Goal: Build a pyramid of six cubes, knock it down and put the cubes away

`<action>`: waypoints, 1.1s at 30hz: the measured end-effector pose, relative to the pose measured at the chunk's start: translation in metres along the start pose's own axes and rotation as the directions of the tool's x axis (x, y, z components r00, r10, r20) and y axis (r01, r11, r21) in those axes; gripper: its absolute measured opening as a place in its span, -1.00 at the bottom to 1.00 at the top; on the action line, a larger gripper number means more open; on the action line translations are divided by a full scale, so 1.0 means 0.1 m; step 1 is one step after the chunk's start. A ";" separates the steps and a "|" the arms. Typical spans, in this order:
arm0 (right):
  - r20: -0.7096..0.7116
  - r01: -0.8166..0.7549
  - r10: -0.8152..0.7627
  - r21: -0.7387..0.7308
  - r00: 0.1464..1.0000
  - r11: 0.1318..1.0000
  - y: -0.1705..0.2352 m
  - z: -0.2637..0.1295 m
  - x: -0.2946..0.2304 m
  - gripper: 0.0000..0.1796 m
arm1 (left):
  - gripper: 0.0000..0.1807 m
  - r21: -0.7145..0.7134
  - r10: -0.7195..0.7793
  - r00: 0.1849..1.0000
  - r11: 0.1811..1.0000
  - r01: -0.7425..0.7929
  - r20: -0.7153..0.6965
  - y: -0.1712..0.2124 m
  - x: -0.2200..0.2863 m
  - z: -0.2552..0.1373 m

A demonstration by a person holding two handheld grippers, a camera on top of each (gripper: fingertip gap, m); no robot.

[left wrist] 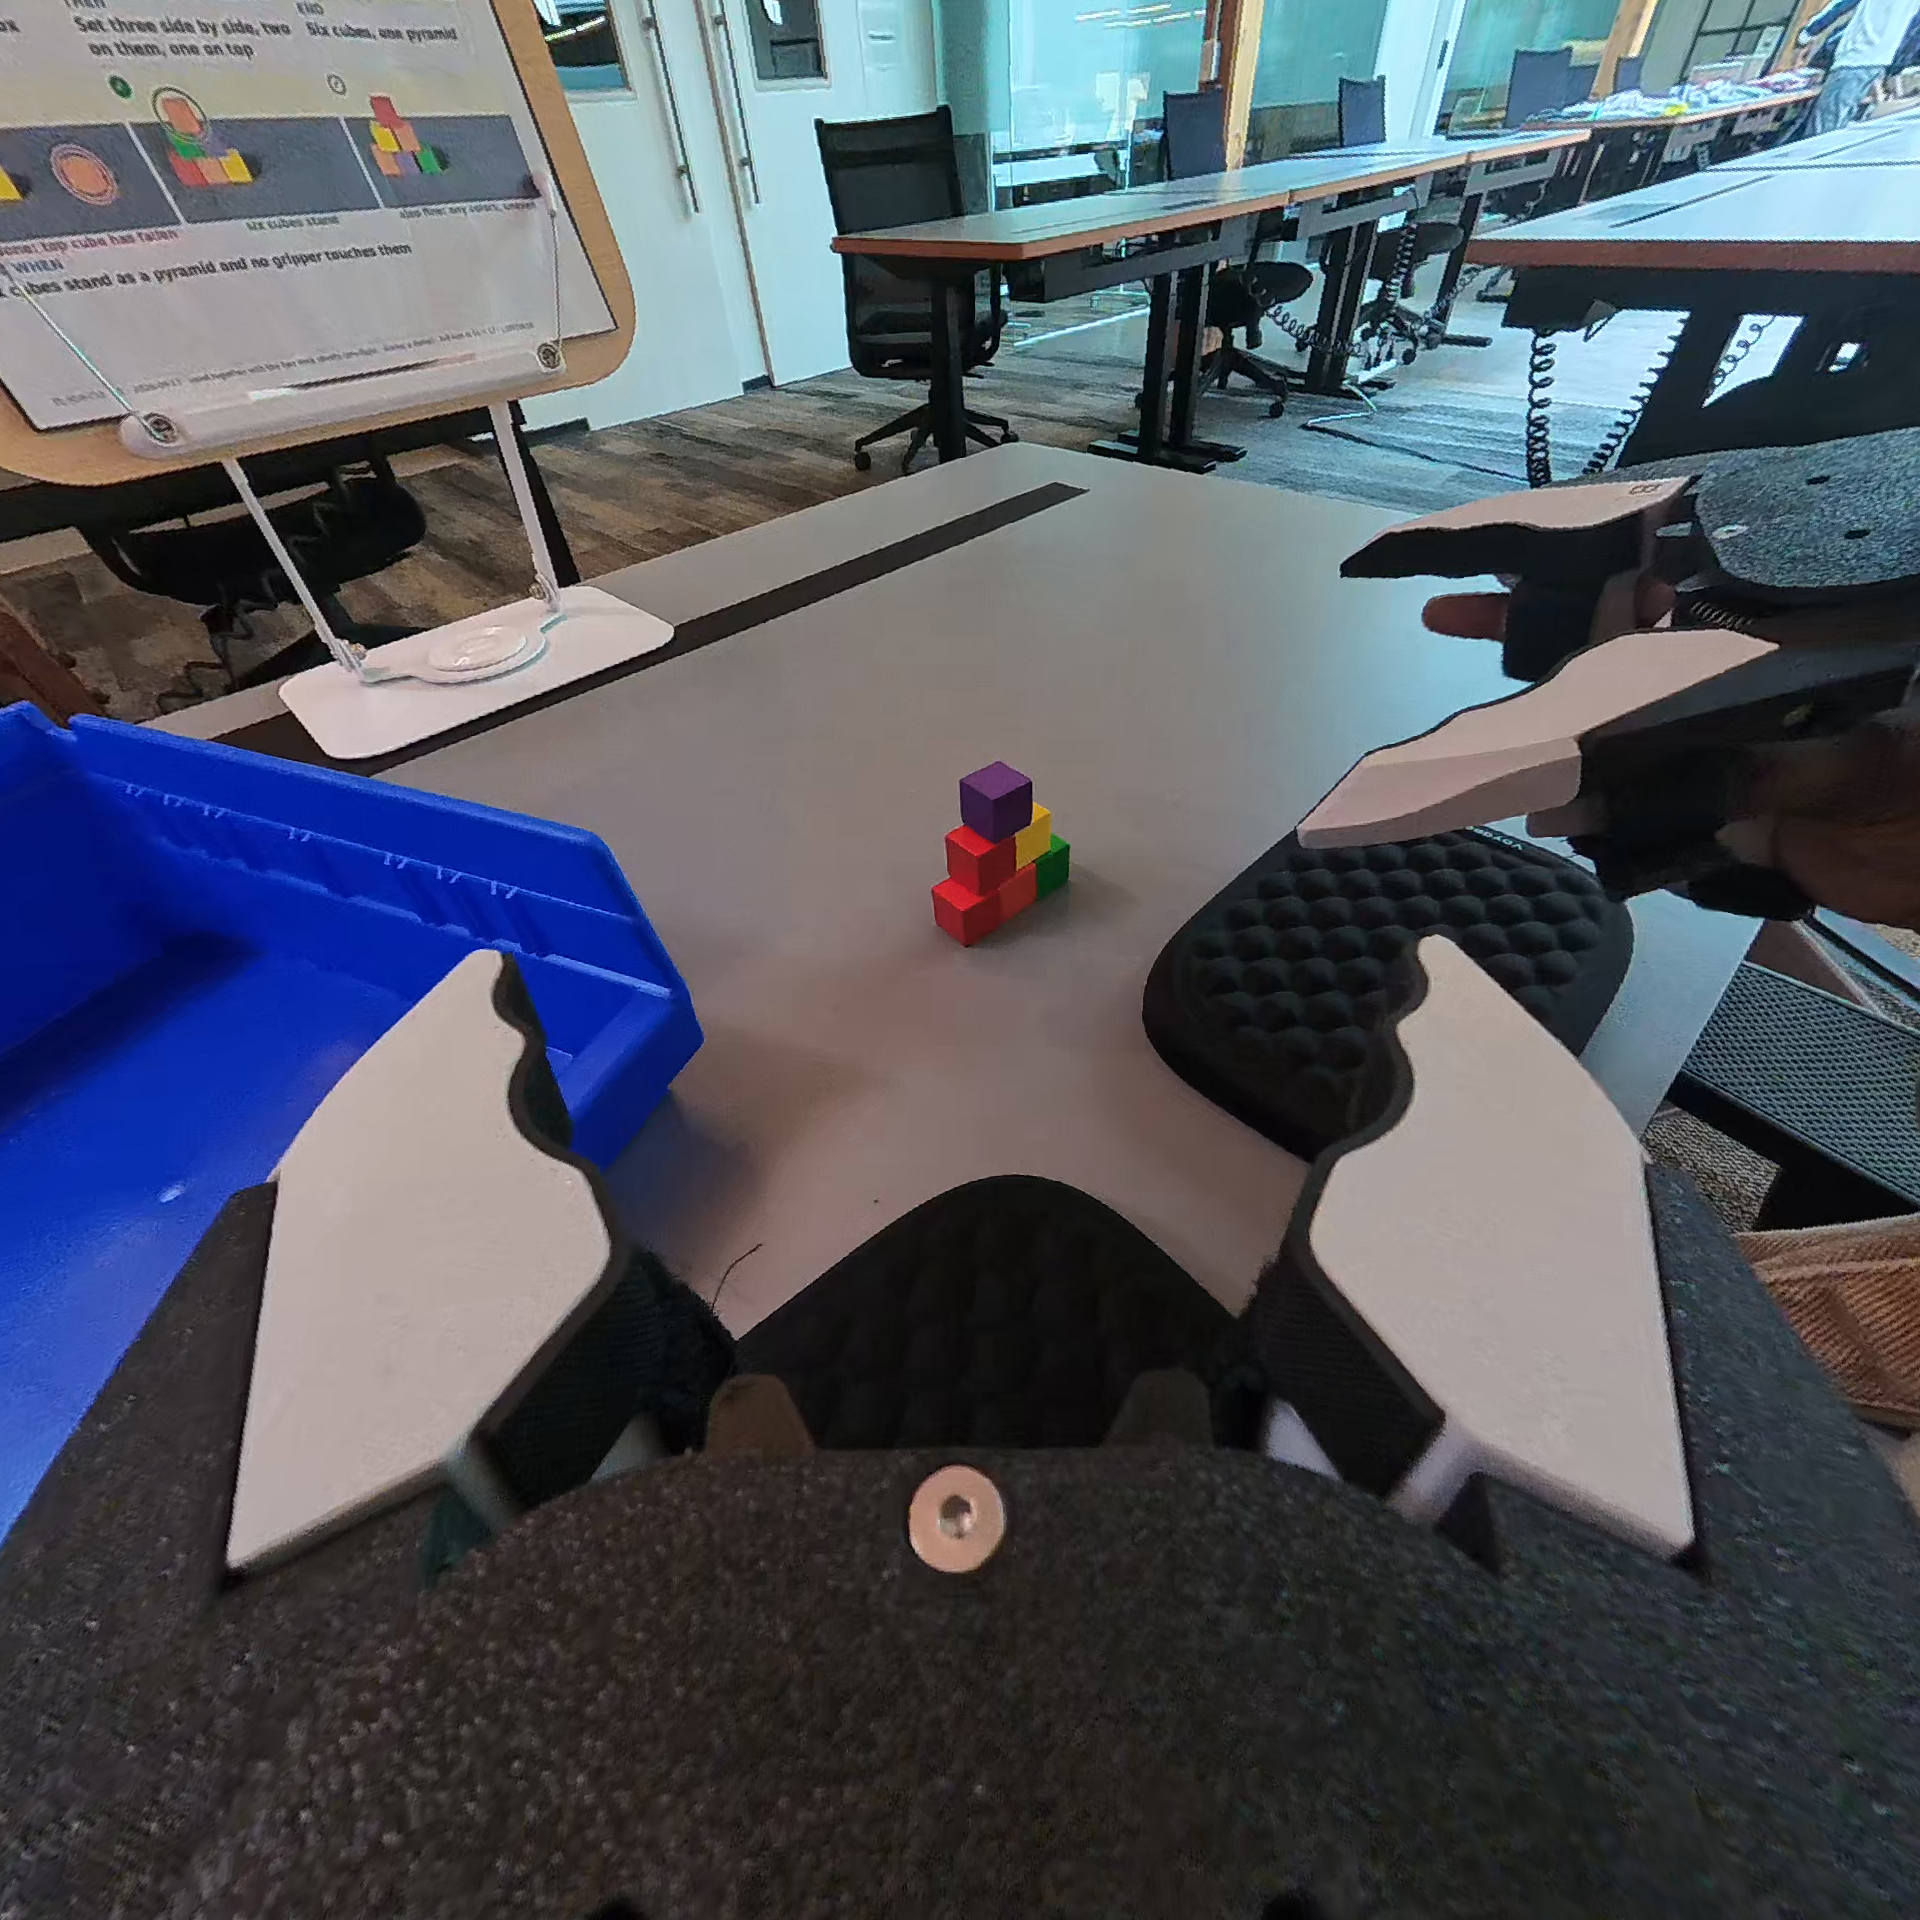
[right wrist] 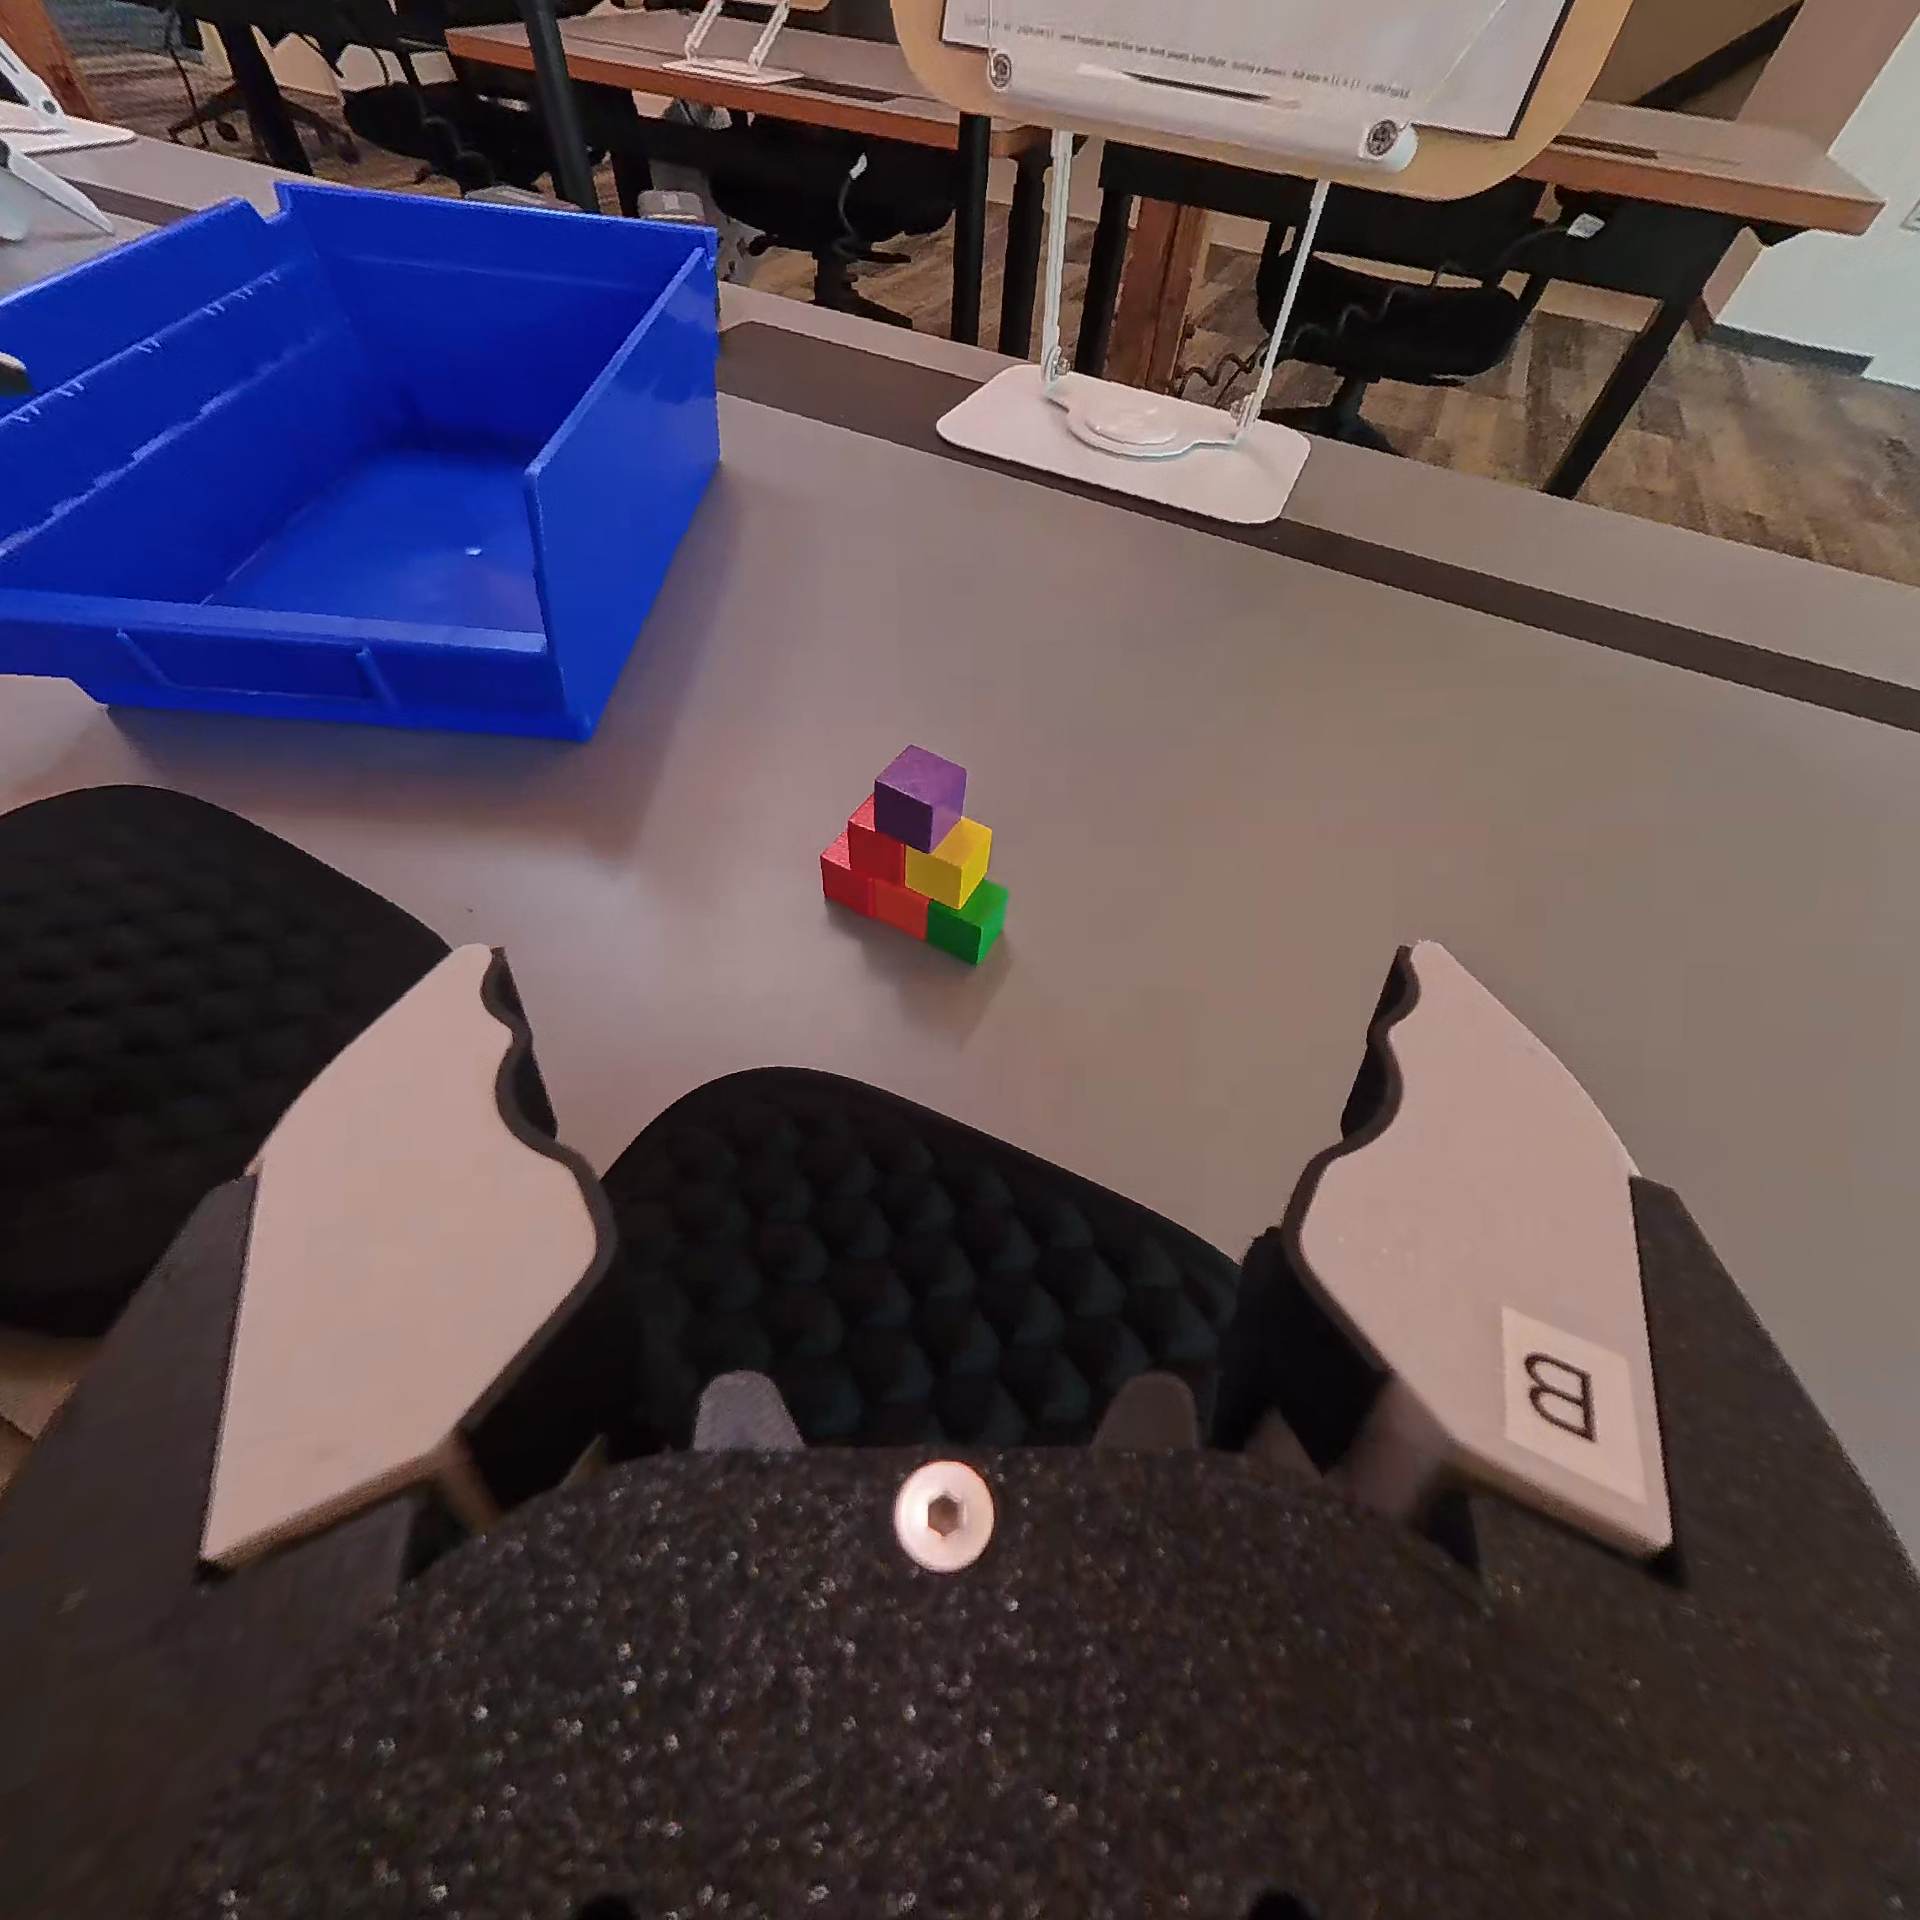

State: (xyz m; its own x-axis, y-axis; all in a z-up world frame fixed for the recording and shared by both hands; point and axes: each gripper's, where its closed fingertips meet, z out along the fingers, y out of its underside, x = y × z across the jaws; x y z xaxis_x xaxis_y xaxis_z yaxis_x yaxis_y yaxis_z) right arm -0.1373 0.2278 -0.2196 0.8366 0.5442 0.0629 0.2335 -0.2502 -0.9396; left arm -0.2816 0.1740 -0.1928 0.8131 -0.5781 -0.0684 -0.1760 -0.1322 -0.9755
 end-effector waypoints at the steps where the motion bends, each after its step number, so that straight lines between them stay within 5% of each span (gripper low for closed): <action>1: 0.005 0.003 -0.003 -0.002 1.000 1.000 0.00 0.00 -0.01 0.65 | 0.62 -0.002 0.000 1.000 1.000 0.000 -0.004 0.01 0.01 0.00; 22: 0.011 0.019 -0.019 0.009 1.000 1.000 0.02 0.02 -0.08 0.56 | 0.53 0.071 -0.072 0.993 0.995 0.066 0.089 -0.06 -0.23 -0.06; 29: 0.004 0.015 -0.015 0.016 1.000 1.000 0.00 0.02 -0.10 0.50 | 0.40 -0.033 -0.011 0.984 0.999 0.017 0.180 0.13 -0.36 0.00; 30: 0.014 0.009 -0.010 0.025 1.000 1.000 0.00 0.00 -0.13 0.41 | 0.24 -0.056 0.018 0.981 0.998 -0.007 0.194 0.17 -0.38 -0.01; 31: 0.051 0.014 -0.017 0.045 0.999 0.999 -0.03 0.02 -0.18 0.12 | -0.26 -0.084 0.048 0.980 0.996 -0.033 0.192 0.21 -0.37 -0.01; 32: 0.108 0.027 -0.035 0.078 0.994 0.997 -0.07 -0.01 -0.28 -0.36 | -0.77 -0.114 0.072 0.981 0.992 -0.051 0.180 0.25 -0.34 -0.01; 33: 0.165 0.035 -0.054 0.117 0.985 0.992 -0.12 -0.04 -0.39 -0.84 | -1.00 -0.156 0.087 0.981 0.986 -0.060 0.176 0.31 -0.33 0.00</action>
State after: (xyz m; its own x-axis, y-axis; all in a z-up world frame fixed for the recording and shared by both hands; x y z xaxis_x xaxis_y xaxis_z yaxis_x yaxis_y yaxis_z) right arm -0.1705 0.2069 -0.2095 0.7293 0.6817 0.0575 0.2031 -0.1354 -0.9698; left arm -0.3141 0.1891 -0.2206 0.8796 -0.4366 -0.1889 -0.3087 -0.2217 -0.9250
